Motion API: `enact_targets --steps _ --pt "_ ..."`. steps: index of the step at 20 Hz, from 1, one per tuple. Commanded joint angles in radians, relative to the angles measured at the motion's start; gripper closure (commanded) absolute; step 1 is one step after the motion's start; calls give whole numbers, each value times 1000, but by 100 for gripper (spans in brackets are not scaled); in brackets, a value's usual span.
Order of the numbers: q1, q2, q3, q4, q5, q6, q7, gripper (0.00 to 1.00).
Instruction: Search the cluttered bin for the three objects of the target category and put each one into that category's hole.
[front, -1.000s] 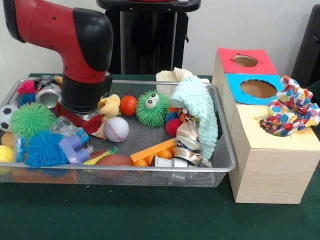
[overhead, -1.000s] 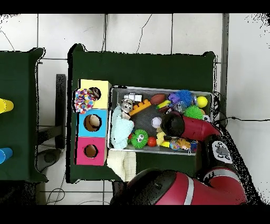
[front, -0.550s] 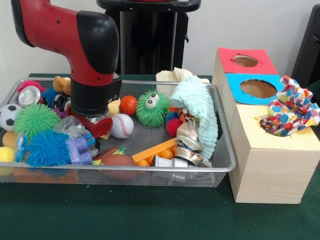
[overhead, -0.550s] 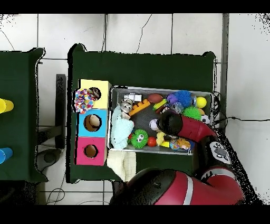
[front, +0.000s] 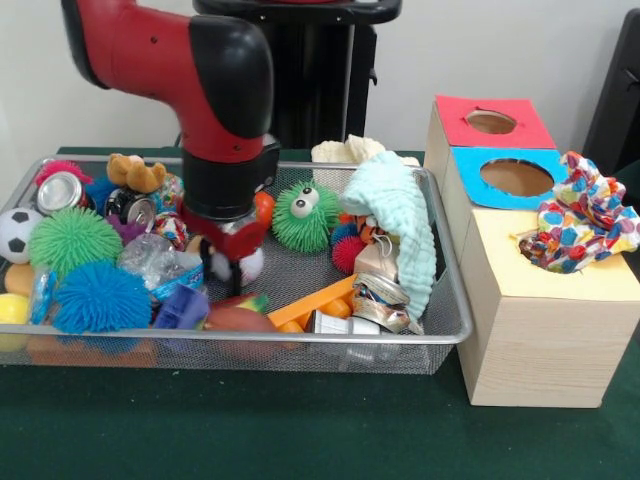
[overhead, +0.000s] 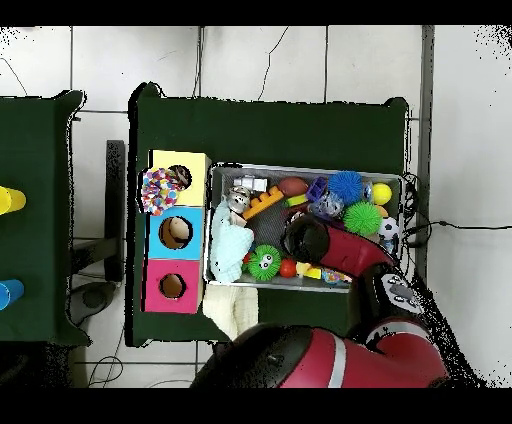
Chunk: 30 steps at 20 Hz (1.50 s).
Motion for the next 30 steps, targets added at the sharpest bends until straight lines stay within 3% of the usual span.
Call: enact_targets --steps 1,6,8,10,14,20,26,30 --pt "53 -25 128 250 23 161 81 0" --pt "85 -41 57 225 1 217 54 0" --pt "91 -17 16 196 -26 213 37 0" --pt "56 -7 -11 167 -62 219 -14 0" --pt "6 -56 -35 205 -107 207 -58 0" --pt "-3 -47 -28 198 -125 186 -40 0" --pt "-32 -199 44 245 -82 317 -57 0" --pt "-3 -228 59 238 -48 367 -15 0"
